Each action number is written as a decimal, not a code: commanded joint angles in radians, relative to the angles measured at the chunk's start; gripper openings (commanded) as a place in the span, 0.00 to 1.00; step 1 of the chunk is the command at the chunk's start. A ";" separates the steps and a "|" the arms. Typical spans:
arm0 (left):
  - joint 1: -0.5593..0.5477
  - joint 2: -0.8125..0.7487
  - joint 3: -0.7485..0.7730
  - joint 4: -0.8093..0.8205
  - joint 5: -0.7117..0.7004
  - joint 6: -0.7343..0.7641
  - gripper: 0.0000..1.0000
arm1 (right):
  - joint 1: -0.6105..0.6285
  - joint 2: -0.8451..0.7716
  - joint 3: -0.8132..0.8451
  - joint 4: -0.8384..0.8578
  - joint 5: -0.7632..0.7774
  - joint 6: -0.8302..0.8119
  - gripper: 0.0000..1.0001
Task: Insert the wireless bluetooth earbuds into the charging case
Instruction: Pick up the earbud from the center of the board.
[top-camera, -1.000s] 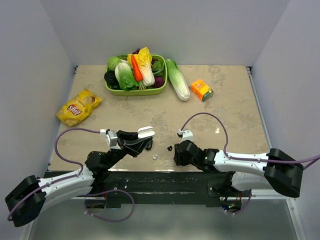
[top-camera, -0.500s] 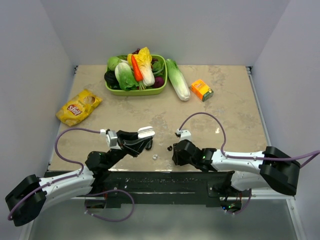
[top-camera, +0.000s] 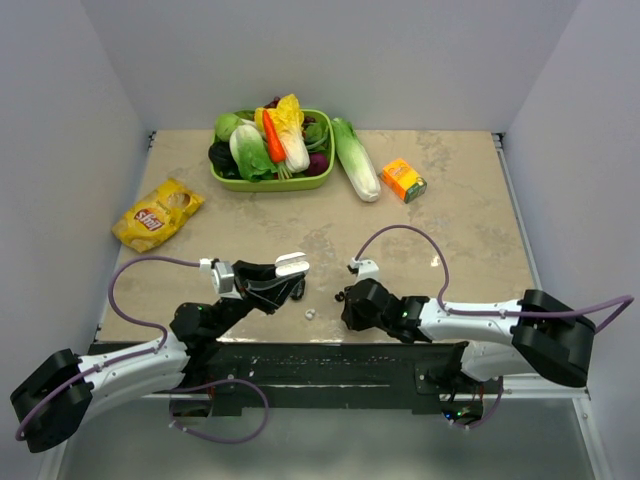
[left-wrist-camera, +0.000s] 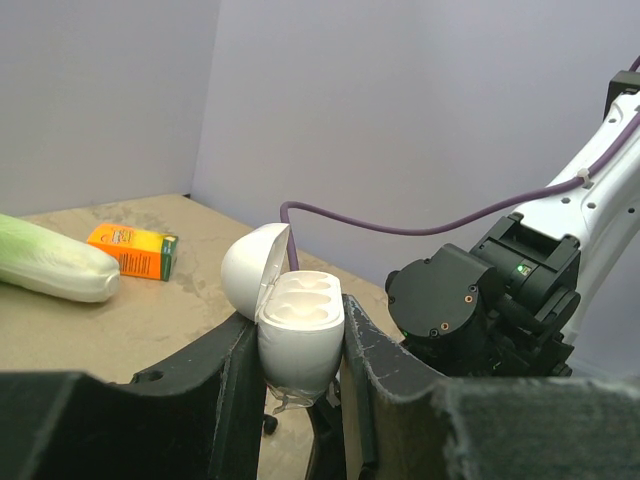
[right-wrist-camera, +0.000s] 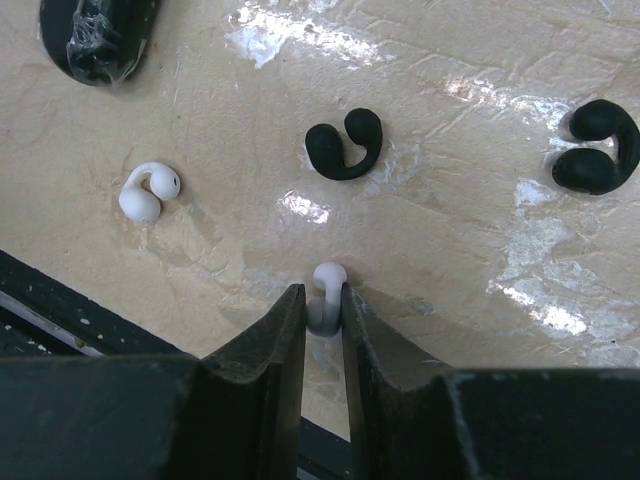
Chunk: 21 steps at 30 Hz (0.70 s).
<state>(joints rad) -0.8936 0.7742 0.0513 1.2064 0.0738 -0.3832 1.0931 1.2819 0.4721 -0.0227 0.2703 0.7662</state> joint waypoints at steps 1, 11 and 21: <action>-0.007 0.000 -0.103 0.074 -0.005 -0.002 0.00 | 0.001 0.005 0.010 -0.022 0.012 -0.001 0.21; -0.007 0.000 -0.107 0.082 -0.008 -0.006 0.00 | 0.001 -0.189 0.046 -0.098 0.050 -0.045 0.00; -0.007 0.023 -0.076 0.127 -0.014 -0.029 0.00 | 0.001 -0.496 0.212 -0.229 0.108 -0.251 0.00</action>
<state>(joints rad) -0.8936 0.7788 0.0513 1.2186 0.0731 -0.3920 1.0931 0.8345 0.6273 -0.2337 0.3256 0.6106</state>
